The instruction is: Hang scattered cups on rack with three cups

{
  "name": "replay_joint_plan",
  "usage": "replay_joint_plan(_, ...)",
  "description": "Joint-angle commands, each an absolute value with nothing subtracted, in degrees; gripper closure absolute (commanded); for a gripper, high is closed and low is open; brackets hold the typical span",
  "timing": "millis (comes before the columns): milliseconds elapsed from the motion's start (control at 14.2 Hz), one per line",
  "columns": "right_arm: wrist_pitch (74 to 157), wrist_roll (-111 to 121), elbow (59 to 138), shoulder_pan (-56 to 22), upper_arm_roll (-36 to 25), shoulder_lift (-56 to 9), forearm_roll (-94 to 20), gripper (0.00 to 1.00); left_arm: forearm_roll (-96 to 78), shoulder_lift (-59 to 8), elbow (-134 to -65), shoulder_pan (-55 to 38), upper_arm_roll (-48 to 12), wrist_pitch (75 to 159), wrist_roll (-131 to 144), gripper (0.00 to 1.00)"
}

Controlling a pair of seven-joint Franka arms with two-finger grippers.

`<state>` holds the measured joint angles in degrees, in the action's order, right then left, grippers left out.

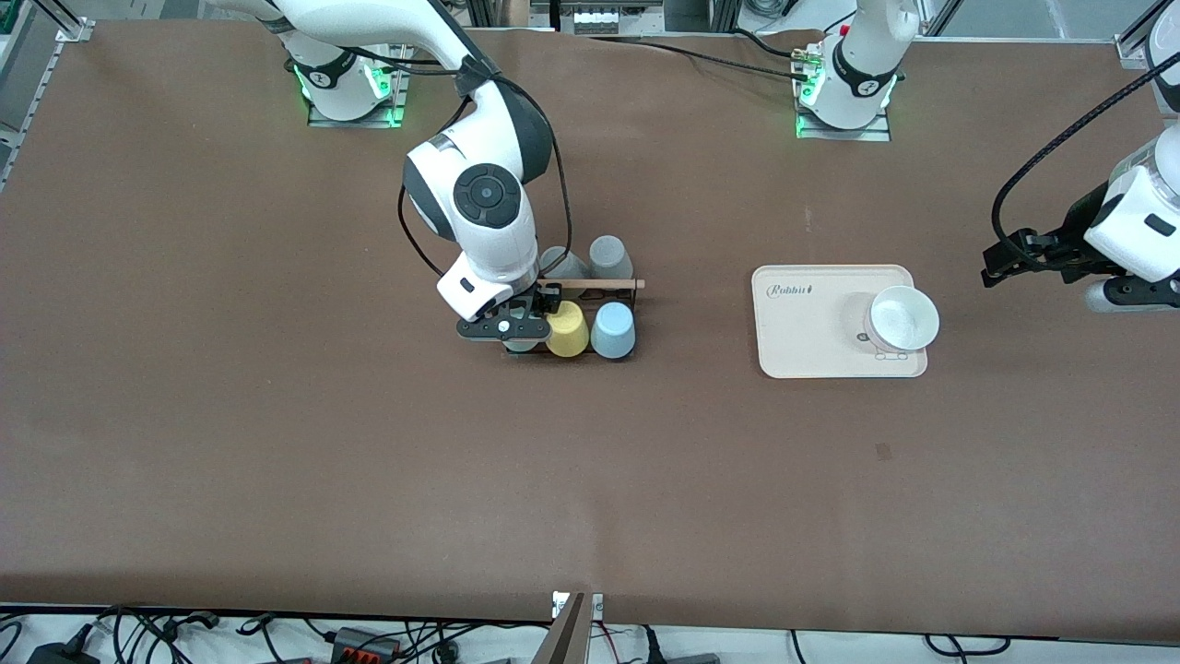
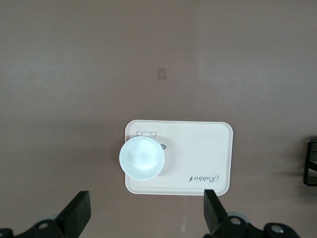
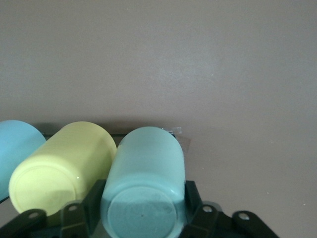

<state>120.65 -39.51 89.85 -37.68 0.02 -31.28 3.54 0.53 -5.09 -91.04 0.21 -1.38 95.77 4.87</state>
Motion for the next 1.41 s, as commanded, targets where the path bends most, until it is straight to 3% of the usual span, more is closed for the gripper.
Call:
replay_joint_plan(0, 120.5, -40.2, 88.9, -38.1, -0.4, -31.8, 4.4, 0.07, 0.4, -5.4, -89.8, 0.1, -1.6, 95.2, 3.6, 0.00)
replay_joint_plan(282, 120.1, -40.1, 88.9, -38.0, -0.4, -31.6, 4.4, 0.00, 0.4, -5.4, -89.6, 0.0, -1.7, 95.2, 3.6, 0.00)
replay_joint_plan(775, 114.6, -37.4, 88.8, -36.8, -0.7, -25.2, 4.1, 0.00, 0.4, -5.4, -89.5, -0.3, -1.8, 95.4, 3.6, 0.00)
replay_joint_plan(1339, 102.9, -25.7, 88.1, -21.7, -1.0, -17.1, 3.2, 0.00, 0.5, -5.0, -89.5, -0.1, -3.2, 95.0, 3.7, 0.00)
